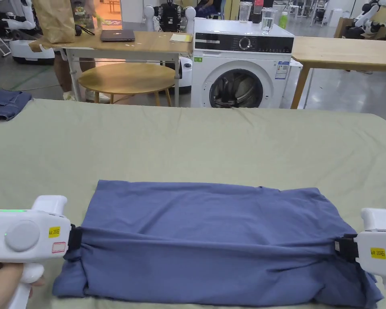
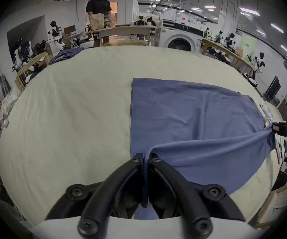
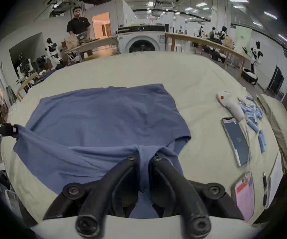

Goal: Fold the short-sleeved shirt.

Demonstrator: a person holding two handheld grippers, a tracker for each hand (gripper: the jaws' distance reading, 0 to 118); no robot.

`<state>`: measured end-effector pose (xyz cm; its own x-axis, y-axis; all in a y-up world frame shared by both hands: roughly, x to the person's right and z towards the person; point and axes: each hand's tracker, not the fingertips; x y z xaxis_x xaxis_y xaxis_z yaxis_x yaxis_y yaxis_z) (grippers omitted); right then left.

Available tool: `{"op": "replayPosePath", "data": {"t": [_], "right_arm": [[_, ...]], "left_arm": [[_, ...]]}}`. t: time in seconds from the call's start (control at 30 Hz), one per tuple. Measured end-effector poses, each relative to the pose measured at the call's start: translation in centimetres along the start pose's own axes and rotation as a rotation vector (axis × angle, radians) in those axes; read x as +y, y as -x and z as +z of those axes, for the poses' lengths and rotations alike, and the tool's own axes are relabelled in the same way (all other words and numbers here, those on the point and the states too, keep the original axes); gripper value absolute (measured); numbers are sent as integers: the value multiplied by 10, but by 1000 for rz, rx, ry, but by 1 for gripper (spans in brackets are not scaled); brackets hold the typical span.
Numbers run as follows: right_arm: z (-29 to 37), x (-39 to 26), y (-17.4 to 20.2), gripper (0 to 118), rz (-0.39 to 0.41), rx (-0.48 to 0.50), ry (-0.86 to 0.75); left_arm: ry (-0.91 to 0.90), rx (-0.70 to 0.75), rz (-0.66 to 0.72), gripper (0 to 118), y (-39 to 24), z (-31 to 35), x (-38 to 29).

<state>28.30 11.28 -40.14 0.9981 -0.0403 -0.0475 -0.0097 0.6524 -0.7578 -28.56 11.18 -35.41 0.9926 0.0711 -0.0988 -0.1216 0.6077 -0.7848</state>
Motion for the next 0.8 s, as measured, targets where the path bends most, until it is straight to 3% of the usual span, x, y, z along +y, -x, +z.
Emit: {"op": "replayPosePath", "data": {"t": [0.1, 0.13, 0.17, 0.2, 0.23, 0.27, 0.37, 0.4, 0.43, 0.47, 0.5, 0.53, 0.67, 0.7, 0.73, 0.77, 0.8], "right_arm": [[-15, -1, 2, 12, 6, -14, 44], [-15, -3, 2, 19, 2, -15, 54], [-14, -5, 1, 43, -2, -28, 60], [-13, -8, 0, 91, -5, -46, 58], [-6, -15, -7, 116, -20, -64, 26], [5, -16, -11, 118, -38, -70, -32], [29, -27, -23, 118, -68, -46, -11], [35, -30, -26, 116, -71, -40, -7], [42, -35, -29, 104, -72, -35, -10], [49, -41, -30, 78, -69, -31, -19], [55, -46, -29, 13, -53, -28, -17], [55, -52, -28, 0, -35, -41, -8], [65, -73, -24, 0, -18, -27, 8], [67, -77, -21, 0, -16, -28, 7], [68, -80, -18, 0, -13, -33, 8], [65, -81, -23, 0, -12, -29, 11], [65, -83, -21, 0, -13, -25, 15]], "left_arm": [[18, 24, 19, 0, -1, -11, -1], [18, 19, 16, 1, -1, -12, -3], [13, 18, 11, 14, -2, -11, -6], [12, 19, 7, 65, -1, -9, -9], [20, 28, 8, 104, 0, -7, -12], [11, 37, 14, 117, 5, -5, -16], [-23, 40, 61, 102, 15, 18, -25], [-35, 41, 78, 87, 15, 28, -28], [-45, 44, 78, 64, 15, 35, -34], [-49, 48, 76, 29, 15, 39, -38], [-41, 52, 66, 0, 14, 40, -42], [-31, 55, 55, 0, 12, 43, -46], [33, -51, 51, 0, 0, 46, -60], [36, -45, 39, 31, -4, 45, -62], [35, -33, 33, 79, -8, 42, -64], [49, -27, 21, 116, -10, 36, -65], [75, 14, 21, 114, -12, 27, -64]]}}
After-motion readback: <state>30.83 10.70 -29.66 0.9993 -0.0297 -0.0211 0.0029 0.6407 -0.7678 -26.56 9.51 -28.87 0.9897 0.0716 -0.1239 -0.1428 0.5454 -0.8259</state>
